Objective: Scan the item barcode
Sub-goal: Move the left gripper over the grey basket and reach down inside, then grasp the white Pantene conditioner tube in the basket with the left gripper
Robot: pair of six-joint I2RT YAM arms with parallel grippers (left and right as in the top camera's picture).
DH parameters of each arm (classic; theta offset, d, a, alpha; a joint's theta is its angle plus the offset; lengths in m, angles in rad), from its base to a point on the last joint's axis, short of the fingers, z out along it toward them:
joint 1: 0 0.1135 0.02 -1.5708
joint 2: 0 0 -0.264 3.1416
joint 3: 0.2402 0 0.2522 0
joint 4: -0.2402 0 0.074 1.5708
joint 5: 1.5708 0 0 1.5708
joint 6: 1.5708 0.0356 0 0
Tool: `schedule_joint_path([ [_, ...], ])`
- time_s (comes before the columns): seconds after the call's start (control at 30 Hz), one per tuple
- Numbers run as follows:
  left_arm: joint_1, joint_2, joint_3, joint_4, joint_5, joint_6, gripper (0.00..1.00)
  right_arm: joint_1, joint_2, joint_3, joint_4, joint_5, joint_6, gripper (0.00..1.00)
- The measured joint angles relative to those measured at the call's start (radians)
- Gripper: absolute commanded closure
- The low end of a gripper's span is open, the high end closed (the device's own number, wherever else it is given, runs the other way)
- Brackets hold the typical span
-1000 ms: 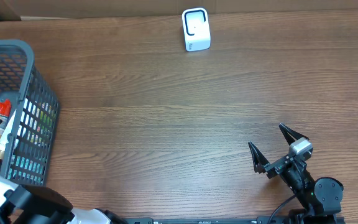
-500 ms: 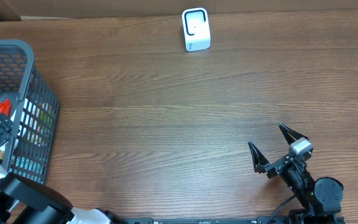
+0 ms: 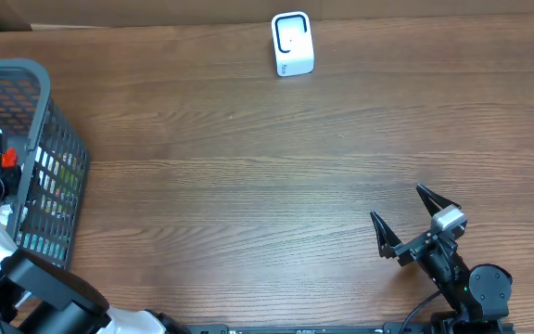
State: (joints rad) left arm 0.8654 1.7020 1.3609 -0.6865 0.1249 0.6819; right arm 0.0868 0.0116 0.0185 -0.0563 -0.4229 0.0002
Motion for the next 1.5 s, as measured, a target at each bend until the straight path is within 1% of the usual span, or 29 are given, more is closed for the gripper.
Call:
schedule_joint_path([
  [0.13, 0.000, 0.053, 0.000, 0.000, 0.002, 0.053, 0.02, 0.000, 0.000, 0.000, 0.000, 0.000, 0.000, 0.00],
  [0.27, 0.000, 0.121, -0.001, 0.000, -0.008, 0.073, 0.03, 0.000, 0.000, 0.000, 0.000, 0.000, 0.000, 0.00],
  [0.63, 0.000, 0.209, 0.018, 0.002, -0.016, 0.080, 0.07, 0.000, 0.000, 0.000, 0.000, 0.000, 0.000, 0.00],
  [0.77, 0.000, 0.236, 0.035, -0.003, -0.016, 0.073, 0.11, 0.000, 0.000, 0.000, 0.000, 0.001, 0.000, 0.00],
  [0.93, 0.000, 0.246, 0.043, -0.004, -0.015, 0.051, 0.20, 0.000, 0.000, 0.000, 0.001, 0.000, 0.000, 0.00],
  [1.0, 0.000, 0.247, 0.045, -0.004, -0.015, 0.049, 0.25, 0.000, 0.000, 0.000, 0.000, 0.000, 0.000, 0.00],
  [1.13, -0.009, 0.249, 0.046, -0.001, -0.019, 0.034, 0.47, 0.000, 0.000, 0.000, 0.000, 0.000, 0.000, 0.00],
  [1.2, -0.021, 0.249, 0.046, 0.000, -0.030, 0.030, 0.53, 0.000, 0.000, 0.000, 0.000, 0.000, 0.001, 0.00],
  [1.27, -0.038, 0.251, 0.047, -0.004, -0.043, 0.031, 0.52, 0.000, 0.000, 0.000, 0.000, 0.000, 0.000, 0.00],
  [1.4, -0.083, 0.267, 0.078, -0.037, -0.062, 0.016, 0.42, 0.000, 0.000, 0.000, 0.000, 0.000, 0.000, 0.00],
  [1.47, -0.103, 0.280, 0.109, -0.066, -0.074, -0.003, 0.34, 0.000, 0.000, 0.000, 0.000, 0.000, 0.000, 0.00],
  [1.5, -0.111, 0.288, 0.129, -0.086, -0.079, -0.018, 0.28, 0.000, 0.000, 0.000, 0.000, 0.001, 0.000, 0.00],
])
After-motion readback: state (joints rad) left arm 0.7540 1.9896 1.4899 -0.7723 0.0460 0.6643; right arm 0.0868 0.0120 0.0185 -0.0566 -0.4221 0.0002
